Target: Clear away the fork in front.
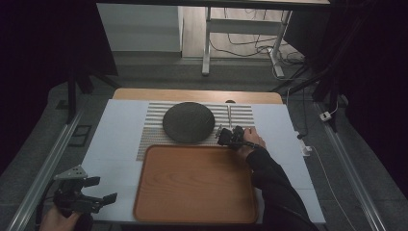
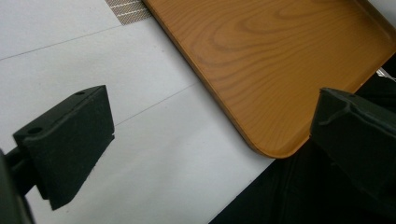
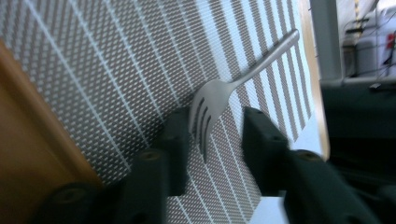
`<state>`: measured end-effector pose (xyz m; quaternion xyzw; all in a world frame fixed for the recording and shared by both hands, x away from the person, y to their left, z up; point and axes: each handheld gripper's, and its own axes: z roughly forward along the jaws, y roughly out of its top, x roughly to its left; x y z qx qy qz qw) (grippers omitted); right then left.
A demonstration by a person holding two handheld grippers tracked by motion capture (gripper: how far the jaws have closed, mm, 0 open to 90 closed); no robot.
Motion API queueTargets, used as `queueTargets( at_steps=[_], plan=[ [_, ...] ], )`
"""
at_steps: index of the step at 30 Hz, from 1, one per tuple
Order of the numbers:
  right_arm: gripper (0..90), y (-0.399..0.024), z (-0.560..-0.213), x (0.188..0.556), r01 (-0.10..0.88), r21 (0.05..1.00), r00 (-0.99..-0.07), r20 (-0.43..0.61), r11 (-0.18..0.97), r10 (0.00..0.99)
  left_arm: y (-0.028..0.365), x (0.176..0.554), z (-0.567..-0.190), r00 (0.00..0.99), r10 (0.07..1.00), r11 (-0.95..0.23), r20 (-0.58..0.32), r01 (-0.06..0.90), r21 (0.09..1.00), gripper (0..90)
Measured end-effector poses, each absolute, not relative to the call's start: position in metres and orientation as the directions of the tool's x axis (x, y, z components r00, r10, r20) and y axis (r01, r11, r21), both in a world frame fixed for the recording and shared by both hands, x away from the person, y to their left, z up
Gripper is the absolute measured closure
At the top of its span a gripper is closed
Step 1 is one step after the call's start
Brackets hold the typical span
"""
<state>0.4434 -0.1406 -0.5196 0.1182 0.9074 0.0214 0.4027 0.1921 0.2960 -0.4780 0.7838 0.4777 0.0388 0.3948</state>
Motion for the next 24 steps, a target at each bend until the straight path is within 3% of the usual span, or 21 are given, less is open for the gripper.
queueTargets(
  at_steps=[1,2,3,7,16,24],
  plan=[
    [66.0,-0.141,-0.52,0.443,0.197,0.134,-0.648,-0.726,0.971,0.232,0.296,0.192,-0.478,0.541,0.779,-0.232,-0.317,0.718,0.656,0.0],
    [72.6,-0.139,-0.524,0.444,0.171,0.099,-0.668,-0.72,0.98,0.189,0.296,0.192,-0.478,0.541,0.779,-0.232,-0.317,0.719,0.655,0.0],
    [72.6,-0.139,-0.524,0.444,0.171,0.099,-0.668,-0.72,0.98,0.189,0.296,0.192,-0.478,0.54,0.78,-0.232,-0.317,0.719,0.656,0.0],
    [88.1,-0.135,-0.532,0.439,0.125,0.039,-0.62,-0.777,0.991,0.109,0.296,0.192,-0.478,0.541,0.779,-0.232,-0.317,0.718,0.656,0.0],
    [88.9,-0.138,-0.52,0.434,0.113,0.073,-0.638,-0.759,0.991,0.129,0.295,0.191,-0.478,0.545,0.779,-0.235,-0.31,0.713,0.661,0.0],
    [89.0,-0.148,-0.495,0.418,0.159,0.22,-0.664,-0.697,0.962,0.27,0.293,0.19,-0.476,0.559,0.775,-0.253,-0.295,0.702,0.666,0.0]
  ],
)
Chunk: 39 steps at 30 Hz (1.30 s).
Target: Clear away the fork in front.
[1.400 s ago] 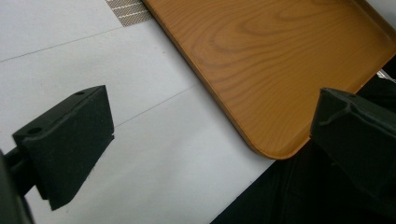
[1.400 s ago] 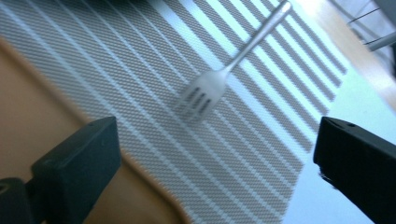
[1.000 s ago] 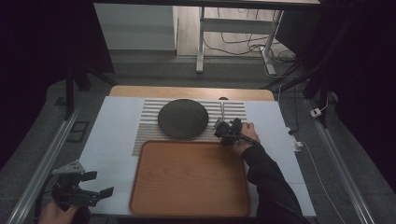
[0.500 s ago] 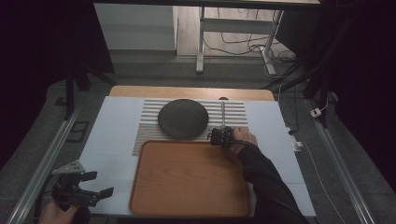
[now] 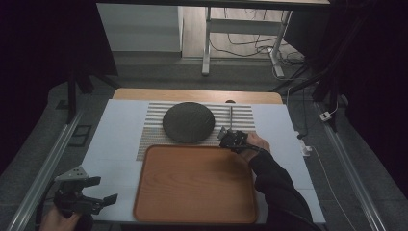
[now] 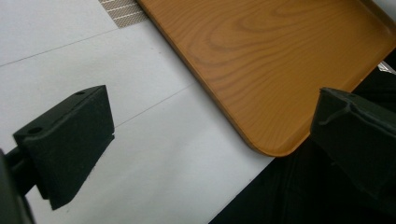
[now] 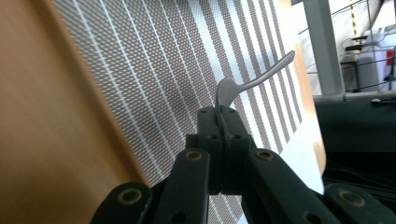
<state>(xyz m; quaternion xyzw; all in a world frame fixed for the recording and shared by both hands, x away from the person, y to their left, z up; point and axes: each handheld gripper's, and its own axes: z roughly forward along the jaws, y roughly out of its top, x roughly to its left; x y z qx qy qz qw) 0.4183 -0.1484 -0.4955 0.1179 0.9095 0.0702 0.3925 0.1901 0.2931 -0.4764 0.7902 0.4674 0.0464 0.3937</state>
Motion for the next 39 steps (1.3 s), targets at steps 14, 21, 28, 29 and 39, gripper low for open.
queueTargets(
  at_steps=[14,21,28,29,39],
  plan=[
    [89.0,-0.172,-0.469,0.388,0.258,0.495,-0.712,-0.483,0.83,0.509,0.287,0.191,-0.474,0.598,0.749,-0.265,-0.286,0.665,0.698,0.0],
    [89.0,-0.187,-0.457,0.37,0.287,0.6,-0.734,-0.362,0.747,0.574,0.281,0.194,-0.471,0.632,0.724,-0.291,-0.276,0.642,0.71,0.0],
    [89.0,-0.193,-0.45,0.346,0.303,0.671,-0.761,-0.258,0.677,0.596,0.27,0.201,-0.47,0.681,0.683,-0.32,-0.265,0.605,0.729,0.0],
    [89.0,-0.195,-0.449,0.341,0.304,0.688,-0.773,-0.227,0.659,0.593,0.268,0.202,-0.47,0.685,0.679,-0.321,-0.264,0.6,0.733,0.0],
    [89.1,-0.199,-0.444,0.32,0.306,0.742,-0.824,-0.107,0.596,0.557,0.253,0.217,-0.47,0.718,0.642,-0.337,-0.268,0.579,0.743,0.0]
  ],
)
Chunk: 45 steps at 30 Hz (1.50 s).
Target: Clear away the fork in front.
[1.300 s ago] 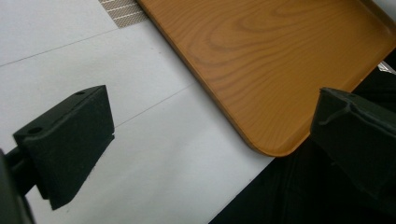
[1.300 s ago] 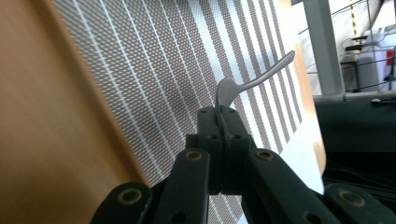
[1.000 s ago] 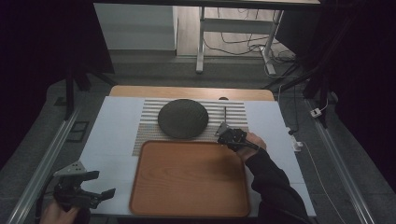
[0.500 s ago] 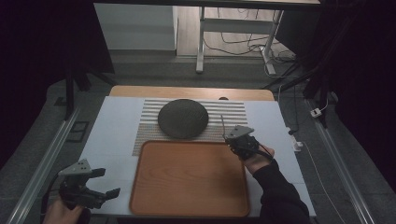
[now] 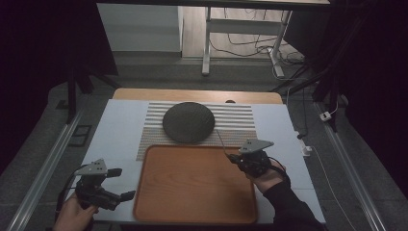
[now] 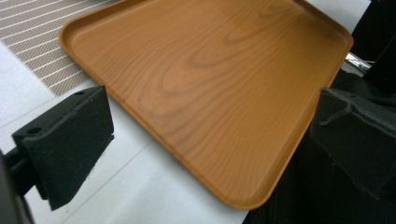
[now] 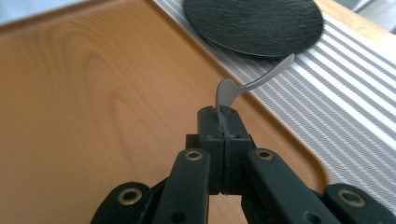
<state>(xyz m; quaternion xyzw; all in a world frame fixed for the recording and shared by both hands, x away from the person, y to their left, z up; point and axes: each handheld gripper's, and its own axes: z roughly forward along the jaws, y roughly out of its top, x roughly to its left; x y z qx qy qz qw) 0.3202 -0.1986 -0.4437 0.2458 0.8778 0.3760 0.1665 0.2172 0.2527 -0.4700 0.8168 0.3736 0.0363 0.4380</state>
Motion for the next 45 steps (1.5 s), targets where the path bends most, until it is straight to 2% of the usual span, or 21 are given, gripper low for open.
queueTargets(
  at_steps=[9,20,26,32,36,40,41,43,44,45],
  plan=[
    [89.1,-0.205,-0.439,0.299,0.324,0.775,-0.865,0.01,0.542,0.502,0.227,0.237,-0.466,0.77,0.581,-0.402,-0.264,0.554,0.729,0.0],
    [89.1,-0.203,-0.437,0.28,0.318,0.793,-0.911,0.103,0.52,0.399,0.187,0.265,-0.456,0.843,0.502,-0.515,-0.194,0.471,0.716,0.0],
    [89.1,-0.198,-0.437,0.272,0.31,0.8,-0.929,0.14,0.514,0.341,0.164,0.278,-0.449,0.883,0.444,-0.564,-0.152,0.407,0.719,0.0],
    [89.1,-0.192,-0.437,0.267,0.291,0.806,-0.947,0.166,0.515,0.275,0.139,0.292,-0.447,0.932,0.341,-0.627,-0.119,0.32,0.71,0.0],
    [89.1,-0.187,-0.438,0.265,0.273,0.808,-0.958,0.178,0.522,0.227,0.122,0.298,-0.45,0.959,0.275,-0.692,-0.063,0.243,0.68,1.8],
    [89.1,-0.182,-0.438,0.263,0.254,0.804,-0.966,0.187,0.538,0.177,0.111,0.303,-0.452,0.977,0.21,-0.728,-0.029,0.176,0.662,8.8],
    [89.1,-0.18,-0.438,0.262,0.243,0.804,-0.97,0.193,0.543,0.149,0.109,0.304,-0.452,0.982,0.19,-0.737,-0.022,0.158,0.657,16.3],
    [89.1,-0.179,-0.438,0.262,0.237,0.8,-0.971,0.192,0.552,0.139,0.105,0.305,-0.453,0.988,0.155,-0.753,-0.008,0.123,0.646,19.6],
    [89.1,-0.177,-0.438,0.26,0.228,0.799,-0.974,0.196,0.557,0.117,0.103,0.306,-0.454,0.99,0.139,-0.759,-0.008,0.112,0.641,29.1],
    [89.1,-0.177,-0.438,0.26,0.228,0.799,-0.974,0.196,0.557,0.117,0.101,0.306,-0.454,0.994,0.105,-0.77,-0.011,0.089,0.632,29.1]
  ],
)
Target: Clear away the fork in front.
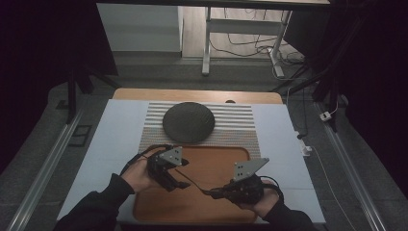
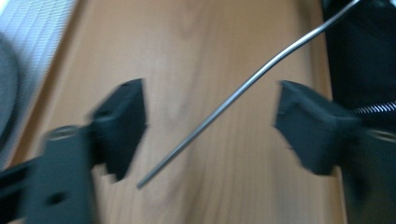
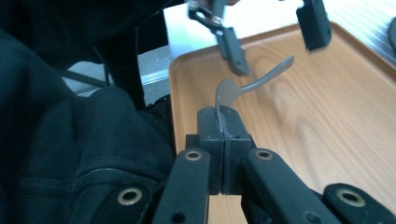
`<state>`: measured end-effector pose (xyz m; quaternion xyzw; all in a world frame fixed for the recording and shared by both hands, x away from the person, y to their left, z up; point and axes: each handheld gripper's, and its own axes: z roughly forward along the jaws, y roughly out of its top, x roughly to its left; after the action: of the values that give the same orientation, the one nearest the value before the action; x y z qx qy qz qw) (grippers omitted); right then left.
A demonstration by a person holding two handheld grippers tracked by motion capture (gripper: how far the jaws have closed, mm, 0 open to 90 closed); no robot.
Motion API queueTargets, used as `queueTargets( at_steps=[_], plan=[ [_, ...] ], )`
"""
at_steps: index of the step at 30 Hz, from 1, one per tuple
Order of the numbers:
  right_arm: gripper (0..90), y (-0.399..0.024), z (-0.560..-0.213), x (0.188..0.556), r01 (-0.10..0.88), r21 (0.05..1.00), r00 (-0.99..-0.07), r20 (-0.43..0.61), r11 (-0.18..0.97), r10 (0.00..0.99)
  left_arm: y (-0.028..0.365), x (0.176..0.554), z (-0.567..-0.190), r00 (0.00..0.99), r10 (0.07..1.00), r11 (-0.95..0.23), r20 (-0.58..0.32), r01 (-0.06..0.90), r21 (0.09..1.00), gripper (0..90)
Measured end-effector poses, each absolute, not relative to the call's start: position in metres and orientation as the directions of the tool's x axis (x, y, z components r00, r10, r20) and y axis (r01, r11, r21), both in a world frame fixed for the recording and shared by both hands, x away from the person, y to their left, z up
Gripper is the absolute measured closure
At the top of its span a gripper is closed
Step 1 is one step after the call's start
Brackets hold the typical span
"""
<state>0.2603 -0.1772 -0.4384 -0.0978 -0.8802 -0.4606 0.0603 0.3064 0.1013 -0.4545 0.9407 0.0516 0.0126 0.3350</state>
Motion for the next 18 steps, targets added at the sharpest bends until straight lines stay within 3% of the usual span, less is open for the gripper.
queueTargets(
  at_steps=[6,8,13,18],
  plan=[
    [89.1,-0.175,-0.437,0.259,0.193,0.801,-0.979,0.193,0.567,0.06,0.093,0.302,-0.454,1.0,0.003,-0.811,0.018,-0.008,0.585,57.8],
    [89.1,-0.175,-0.437,0.259,0.184,0.799,-0.98,0.192,0.572,0.048,0.091,0.299,-0.453,0.999,-0.034,-0.818,0.022,-0.04,0.574,59.4],
    [89.0,-0.172,-0.437,0.257,0.147,0.793,-0.983,0.184,0.591,-0.002,0.083,0.295,-0.454,0.988,-0.153,-0.839,0.01,-0.135,0.527,75.7],
    [88.9,-0.17,-0.439,0.258,0.146,0.784,-0.978,0.205,0.604,-0.029,0.079,0.291,-0.458,0.973,-0.231,-0.843,0.016,-0.208,0.496,79.5]
  ],
)
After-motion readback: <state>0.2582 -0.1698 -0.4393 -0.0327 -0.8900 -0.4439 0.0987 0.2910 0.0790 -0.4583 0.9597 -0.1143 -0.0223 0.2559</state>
